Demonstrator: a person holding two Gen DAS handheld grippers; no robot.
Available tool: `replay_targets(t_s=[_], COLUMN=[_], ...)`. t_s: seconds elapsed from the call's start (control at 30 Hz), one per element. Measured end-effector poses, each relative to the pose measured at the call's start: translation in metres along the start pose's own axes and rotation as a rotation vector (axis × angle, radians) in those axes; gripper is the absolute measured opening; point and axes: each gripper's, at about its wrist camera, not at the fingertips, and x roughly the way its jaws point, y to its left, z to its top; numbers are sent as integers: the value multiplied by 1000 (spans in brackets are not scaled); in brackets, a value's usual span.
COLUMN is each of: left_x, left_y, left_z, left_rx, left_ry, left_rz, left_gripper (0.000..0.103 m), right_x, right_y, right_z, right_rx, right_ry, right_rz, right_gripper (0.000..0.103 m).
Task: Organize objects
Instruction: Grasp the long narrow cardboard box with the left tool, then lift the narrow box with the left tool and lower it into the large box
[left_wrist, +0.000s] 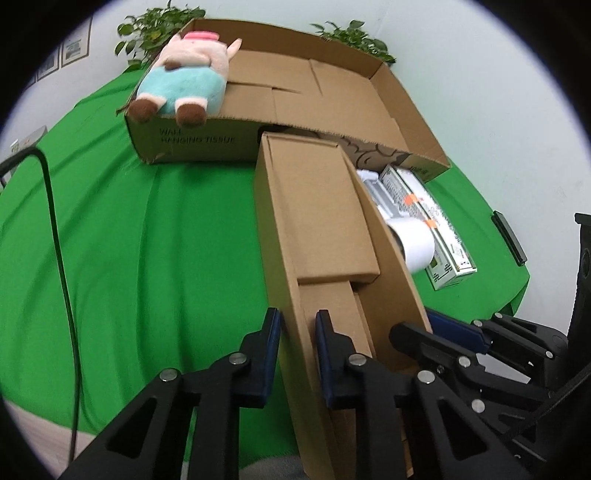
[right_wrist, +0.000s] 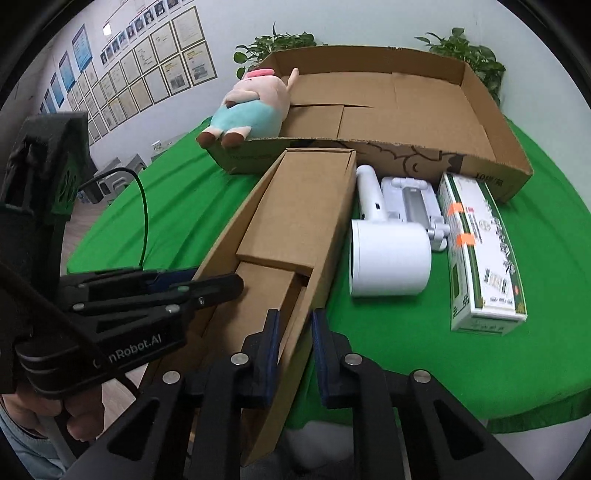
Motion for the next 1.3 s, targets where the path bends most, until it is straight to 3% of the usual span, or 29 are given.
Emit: replay_targets(t_s=[0.2, 0.4, 0.63, 0.83, 0.97, 1.1, 1.3], left_x=[1, -2, -48, -101, -130, -136, -123], left_y=[-2, -8, -30, -65, -82, -86, -76], left_z=[-1, -2, 22, 85, 131, 179, 251], left_rx=[6, 15, 81, 172, 215, 241, 235], left_ry=[-10, -26, -199, -430, -543, -570, -514], left_rz=[14, 41, 70, 109, 122, 117, 135], left_gripper=[19, 18, 18, 19, 19, 19, 19], right_x=[12, 7, -40, -97, -126, -137, -118], right_y=[5, 1, 2, -2, -9, -16, -32], right_z=[3, 2, 27, 94, 139, 186, 271], right_rx=[-1, 38, 32, -13, -30, -29, -29], right_ry=[14, -8, -203, -445, -552, -596, -538], right_rz=[-43, -27, -22, -61, -75, -92, -84], right_gripper=[18, 16, 15, 12, 11, 11, 11])
